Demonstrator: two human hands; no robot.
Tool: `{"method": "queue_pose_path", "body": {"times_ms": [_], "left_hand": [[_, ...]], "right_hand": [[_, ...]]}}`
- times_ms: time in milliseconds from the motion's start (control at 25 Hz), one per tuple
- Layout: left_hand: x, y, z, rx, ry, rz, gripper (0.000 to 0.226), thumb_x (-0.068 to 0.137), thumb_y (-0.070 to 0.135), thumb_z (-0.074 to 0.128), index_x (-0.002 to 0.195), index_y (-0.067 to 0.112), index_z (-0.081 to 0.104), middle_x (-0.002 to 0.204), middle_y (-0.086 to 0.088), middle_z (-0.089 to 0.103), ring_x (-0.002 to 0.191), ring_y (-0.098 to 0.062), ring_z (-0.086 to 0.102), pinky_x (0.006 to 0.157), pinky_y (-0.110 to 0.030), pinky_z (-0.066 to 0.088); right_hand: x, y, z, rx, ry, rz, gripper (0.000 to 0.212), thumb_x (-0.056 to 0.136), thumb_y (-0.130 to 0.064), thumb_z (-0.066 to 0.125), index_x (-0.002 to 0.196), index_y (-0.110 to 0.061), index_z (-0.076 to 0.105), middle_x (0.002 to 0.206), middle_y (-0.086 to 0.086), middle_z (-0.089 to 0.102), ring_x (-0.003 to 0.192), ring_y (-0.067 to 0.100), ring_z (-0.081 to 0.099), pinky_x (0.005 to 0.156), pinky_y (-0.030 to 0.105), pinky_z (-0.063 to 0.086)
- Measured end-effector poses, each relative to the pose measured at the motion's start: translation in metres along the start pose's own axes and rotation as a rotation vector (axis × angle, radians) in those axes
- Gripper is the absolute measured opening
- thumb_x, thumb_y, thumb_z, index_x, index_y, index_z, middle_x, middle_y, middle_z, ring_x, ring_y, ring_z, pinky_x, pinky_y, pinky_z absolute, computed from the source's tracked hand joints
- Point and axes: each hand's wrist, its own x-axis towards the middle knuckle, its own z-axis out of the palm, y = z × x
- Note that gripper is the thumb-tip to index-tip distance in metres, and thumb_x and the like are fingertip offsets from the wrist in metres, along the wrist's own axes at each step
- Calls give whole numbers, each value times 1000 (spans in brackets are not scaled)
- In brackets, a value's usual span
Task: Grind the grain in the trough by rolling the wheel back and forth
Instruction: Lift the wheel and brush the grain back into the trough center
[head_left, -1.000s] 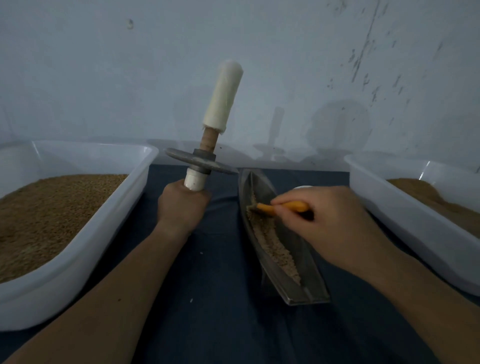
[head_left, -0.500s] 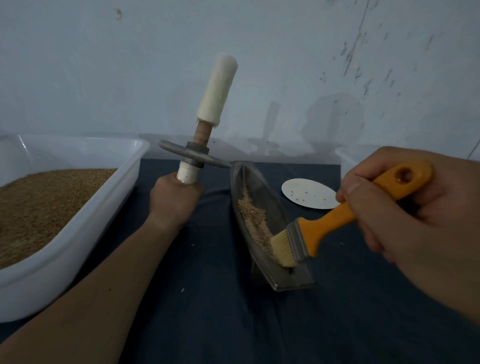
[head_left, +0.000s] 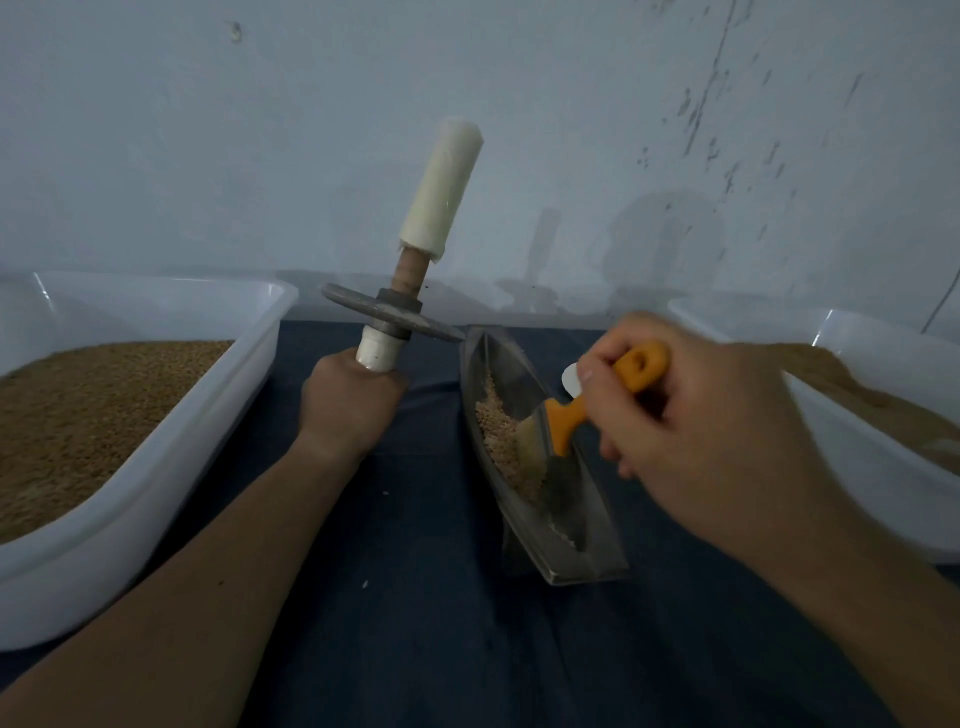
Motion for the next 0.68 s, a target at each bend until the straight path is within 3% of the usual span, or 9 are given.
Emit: {"method": "queue_pose_path", "body": {"times_ms": [160,400,600,680], "left_hand": [[1,-1,1,12,5,16,11,58,35,68,58,28,60,52,4,59,50,-18,55,48,-31,43],[-1,-1,0,27,-4,21,19,58,37,68,64,21,60,57,3,61,53,-18,56,49,-30,43],[0,-1,1,18,0,18,17,59,33,68,62,20,57,53,3,58,50,-19,54,48,-30,42],[0,-1,0,22,-7,23,18,59,34,68,60,21,56,51,5,57,50,-18,54,48,-30,42]], "right_hand": [[3,-10,-30,-73,100,-66,27,98,-39,51,75,-26,56,53,-4,59,45,12,59,45,27,45],[-6,-26,-14,-91,-66,-41,30,93,-35,53,65,-24,49,53,-12,57,45,-4,56,45,3,36],[1,-17,9,-175,-157,16,25,97,-41,46,79,-26,54,58,-2,61,54,9,62,55,30,53],[0,-19,3,-129,-85,-31,23,99,-36,50,78,-26,55,56,-3,61,50,8,62,51,27,52]]}}
